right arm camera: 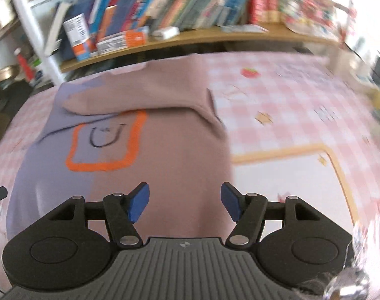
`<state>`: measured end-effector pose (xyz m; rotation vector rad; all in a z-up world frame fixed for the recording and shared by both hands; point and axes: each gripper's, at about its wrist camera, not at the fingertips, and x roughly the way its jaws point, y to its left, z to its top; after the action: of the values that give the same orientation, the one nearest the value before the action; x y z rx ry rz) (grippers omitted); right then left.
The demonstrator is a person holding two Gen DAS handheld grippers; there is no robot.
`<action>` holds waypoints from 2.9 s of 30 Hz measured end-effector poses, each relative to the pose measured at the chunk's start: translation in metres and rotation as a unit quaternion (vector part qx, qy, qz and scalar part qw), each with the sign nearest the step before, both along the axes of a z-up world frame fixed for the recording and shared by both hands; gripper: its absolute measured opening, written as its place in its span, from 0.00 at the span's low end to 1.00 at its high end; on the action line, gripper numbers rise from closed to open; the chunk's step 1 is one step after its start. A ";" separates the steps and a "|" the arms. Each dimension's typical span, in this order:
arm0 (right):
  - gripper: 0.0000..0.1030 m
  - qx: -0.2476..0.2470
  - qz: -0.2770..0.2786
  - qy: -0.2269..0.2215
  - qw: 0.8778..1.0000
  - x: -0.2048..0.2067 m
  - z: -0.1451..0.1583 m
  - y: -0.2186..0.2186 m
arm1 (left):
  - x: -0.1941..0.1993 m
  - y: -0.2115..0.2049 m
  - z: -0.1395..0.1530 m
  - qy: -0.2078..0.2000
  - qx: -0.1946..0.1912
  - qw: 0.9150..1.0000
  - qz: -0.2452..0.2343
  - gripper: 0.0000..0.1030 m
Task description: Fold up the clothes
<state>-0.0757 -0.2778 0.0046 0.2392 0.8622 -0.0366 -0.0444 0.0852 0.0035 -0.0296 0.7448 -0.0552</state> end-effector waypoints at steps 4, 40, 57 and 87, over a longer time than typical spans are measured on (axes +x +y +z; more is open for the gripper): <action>0.57 0.015 -0.009 -0.001 1.000 -0.014 -0.006 -0.013 | -0.004 -0.010 0.000 0.010 -0.003 1.000 0.005 0.90; 0.43 0.080 0.004 0.024 0.997 -0.078 -0.040 -0.052 | -0.038 -0.005 -0.011 0.080 -0.035 0.995 0.050 0.77; 0.26 0.088 0.002 0.033 0.996 -0.058 -0.040 -0.049 | -0.017 -0.005 -0.026 0.091 -0.053 0.993 0.053 0.64; 0.15 0.150 0.000 0.030 0.988 -0.049 -0.040 -0.042 | -0.009 -0.007 -0.022 0.118 -0.085 0.989 0.037 0.40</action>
<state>-0.1249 -0.3202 -0.0353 0.5219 0.9267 0.0867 -0.0532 0.0782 -0.0185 -0.2298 0.9728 -0.0457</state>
